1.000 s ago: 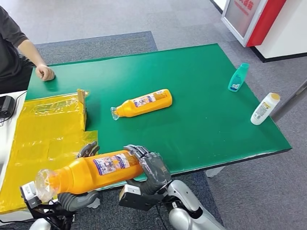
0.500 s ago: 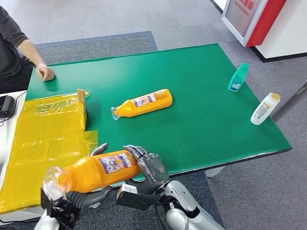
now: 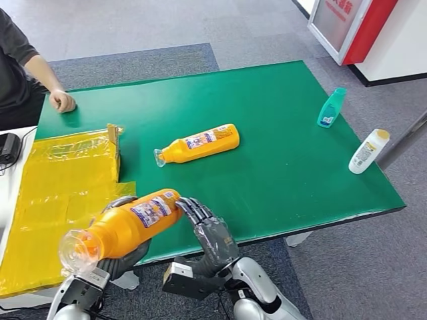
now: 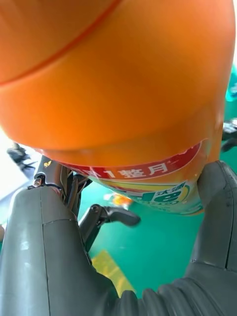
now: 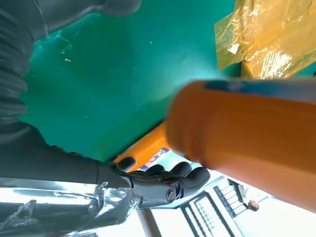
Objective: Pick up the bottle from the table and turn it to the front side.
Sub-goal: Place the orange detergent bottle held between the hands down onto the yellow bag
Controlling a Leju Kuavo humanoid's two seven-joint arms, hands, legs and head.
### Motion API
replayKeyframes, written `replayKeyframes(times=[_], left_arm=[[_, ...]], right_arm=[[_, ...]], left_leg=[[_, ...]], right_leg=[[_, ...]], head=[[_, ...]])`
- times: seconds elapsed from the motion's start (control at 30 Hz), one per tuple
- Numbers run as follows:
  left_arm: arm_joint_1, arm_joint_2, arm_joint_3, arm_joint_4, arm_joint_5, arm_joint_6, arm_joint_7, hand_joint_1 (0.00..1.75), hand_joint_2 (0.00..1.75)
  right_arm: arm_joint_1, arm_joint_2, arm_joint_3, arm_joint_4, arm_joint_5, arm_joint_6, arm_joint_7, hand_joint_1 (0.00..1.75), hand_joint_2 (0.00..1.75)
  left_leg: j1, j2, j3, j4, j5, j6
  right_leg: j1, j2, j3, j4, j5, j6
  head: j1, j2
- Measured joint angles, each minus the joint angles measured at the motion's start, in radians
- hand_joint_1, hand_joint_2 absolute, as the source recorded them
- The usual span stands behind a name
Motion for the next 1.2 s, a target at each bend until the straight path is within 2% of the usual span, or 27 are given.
replayKeyframes(times=[0.13, 0.27, 0.4, 0.57, 0.7, 0.83, 1.0, 1.2], left_arm=[[0.003, 0.000, 0.001, -0.019, -0.039, 0.050, 0.000, 1.75, 1.75], [0.013, 0.008, 0.020, -0.045, -0.179, 0.191, 0.041, 1.75, 1.75], [0.025, 0.038, 0.086, -0.054, -0.309, 0.306, 0.095, 1.75, 1.75], [0.031, 0.079, 0.190, -0.051, -0.431, 0.362, 0.171, 1.75, 1.75], [0.032, 0.114, 0.258, -0.039, -0.526, 0.353, 0.256, 1.75, 1.75], [0.030, 0.143, 0.301, -0.023, -0.594, 0.306, 0.326, 1.75, 1.75], [0.025, 0.163, 0.321, -0.002, -0.632, 0.273, 0.364, 1.75, 1.75], [-0.038, 0.179, 0.314, 0.100, -0.732, 0.108, 0.493, 1.75, 1.75]], right_arm=[[0.015, -0.005, -0.006, -0.014, 0.004, 0.001, 0.004, 0.00, 1.75], [0.029, -0.009, -0.015, -0.029, 0.012, 0.004, 0.010, 0.00, 1.75], [0.028, -0.010, -0.017, -0.031, 0.014, 0.010, 0.020, 0.00, 1.75], [0.032, -0.015, -0.018, -0.039, 0.010, 0.013, 0.033, 0.00, 1.75], [0.064, -0.029, -0.028, -0.078, 0.005, 0.021, 0.041, 0.00, 1.75], [0.116, -0.047, -0.044, -0.125, 0.006, 0.023, 0.042, 0.00, 1.75], [0.156, -0.065, -0.056, -0.159, 0.007, 0.022, 0.044, 0.00, 1.75], [0.193, -0.081, -0.062, -0.169, -0.037, 0.026, 0.050, 0.00, 1.75]], left_leg=[[0.000, 0.000, 0.000, 0.000, 0.000, 0.000], [0.000, 0.000, 0.000, 0.000, 0.000, 0.000], [0.000, 0.000, 0.000, 0.000, 0.000, 0.000], [0.001, 0.000, 0.000, 0.000, 0.000, -0.001], [0.000, 0.000, 0.000, 0.000, 0.000, 0.000], [0.000, 0.000, 0.000, 0.000, -0.001, 0.000], [0.000, 0.000, 0.000, 0.000, -0.001, 0.000], [0.000, 0.000, 0.000, 0.000, 0.000, -0.001]], right_leg=[[0.000, 0.000, 0.000, 0.000, 0.000, 0.000], [0.000, 0.000, 0.000, 0.000, 0.000, 0.000], [0.001, 0.000, 0.000, 0.000, 0.000, 0.000], [0.001, 0.000, 0.000, 0.000, 0.000, 0.000], [0.001, 0.000, 0.000, 0.000, 0.000, 0.000], [0.000, 0.000, 0.000, 0.000, -0.001, 0.000], [0.000, 0.000, 0.000, 0.000, -0.001, 0.000], [0.001, 0.000, -0.001, 0.000, 0.000, -0.001]], head=[[0.000, 0.000], [0.000, 0.000], [0.000, 0.000], [0.000, 0.000], [0.000, 0.000], [0.000, 0.000], [0.000, 0.000], [0.000, 0.000]])
